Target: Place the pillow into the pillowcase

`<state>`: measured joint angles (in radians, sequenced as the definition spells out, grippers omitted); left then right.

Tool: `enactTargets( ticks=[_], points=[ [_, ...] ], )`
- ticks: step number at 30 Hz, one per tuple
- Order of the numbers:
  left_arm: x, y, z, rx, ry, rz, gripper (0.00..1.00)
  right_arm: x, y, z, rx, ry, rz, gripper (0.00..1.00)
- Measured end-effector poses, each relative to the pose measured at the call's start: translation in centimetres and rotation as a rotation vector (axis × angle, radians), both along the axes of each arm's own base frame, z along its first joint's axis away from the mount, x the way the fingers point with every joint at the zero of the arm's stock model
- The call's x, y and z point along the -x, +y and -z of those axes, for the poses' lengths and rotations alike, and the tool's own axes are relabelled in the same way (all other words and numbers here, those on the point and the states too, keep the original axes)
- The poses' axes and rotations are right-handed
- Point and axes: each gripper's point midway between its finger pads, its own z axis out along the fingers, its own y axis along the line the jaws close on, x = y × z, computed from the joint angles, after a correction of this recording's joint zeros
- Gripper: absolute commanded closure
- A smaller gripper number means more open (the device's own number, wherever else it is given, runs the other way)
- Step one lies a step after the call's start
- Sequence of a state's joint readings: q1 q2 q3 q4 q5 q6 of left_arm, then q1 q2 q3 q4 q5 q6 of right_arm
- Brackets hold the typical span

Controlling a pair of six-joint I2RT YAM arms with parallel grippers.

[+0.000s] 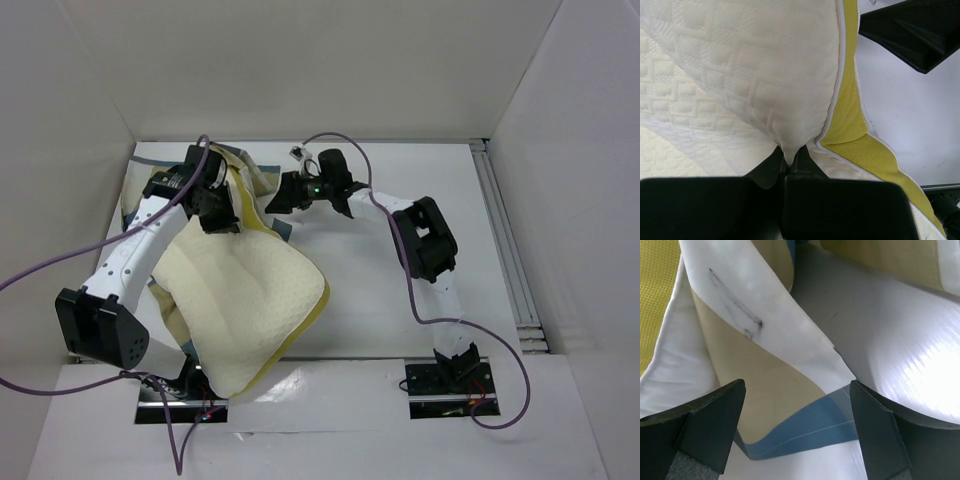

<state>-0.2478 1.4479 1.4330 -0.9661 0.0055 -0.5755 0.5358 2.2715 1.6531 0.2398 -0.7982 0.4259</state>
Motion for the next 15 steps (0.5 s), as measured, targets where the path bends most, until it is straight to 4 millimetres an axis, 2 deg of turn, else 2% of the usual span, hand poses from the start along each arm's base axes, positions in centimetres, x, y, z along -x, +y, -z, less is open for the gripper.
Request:
enactTargets(
  ticks=[5, 10, 12, 13, 14, 15],
  points=[
    [0.1, 0.0, -0.1, 0.001, -0.003, -0.001, 1.0, 0.5, 1.0, -1.0, -0.002, -0.036, -0.038, 0.04],
    [0.2, 0.0, -0.1, 0.001, -0.001, -0.002, 1.0, 1.9, 4.7, -4.3, -0.011, -0.149, -0.122, 0.06],
    [0.4, 0.2, -0.2, -0.004, 0.002, -0.005, 1.0, 1.9, 5.8, -5.4, -0.022, -0.191, -0.139, 0.15],
    [0.4, 0.3, -0.3, -0.008, -0.003, -0.008, 1.0, 1.8, 6.2, -5.8, -0.027, -0.203, -0.147, 0.24],
    [0.4, 0.5, -0.4, -0.011, -0.008, -0.011, 1.0, 1.7, 6.6, -5.9, -0.032, -0.209, -0.155, 0.47],
    [0.4, 0.6, -0.5, -0.014, -0.012, -0.014, 1.0, 1.5, 6.8, -5.9, -0.036, -0.217, -0.165, 0.59]
  ],
)
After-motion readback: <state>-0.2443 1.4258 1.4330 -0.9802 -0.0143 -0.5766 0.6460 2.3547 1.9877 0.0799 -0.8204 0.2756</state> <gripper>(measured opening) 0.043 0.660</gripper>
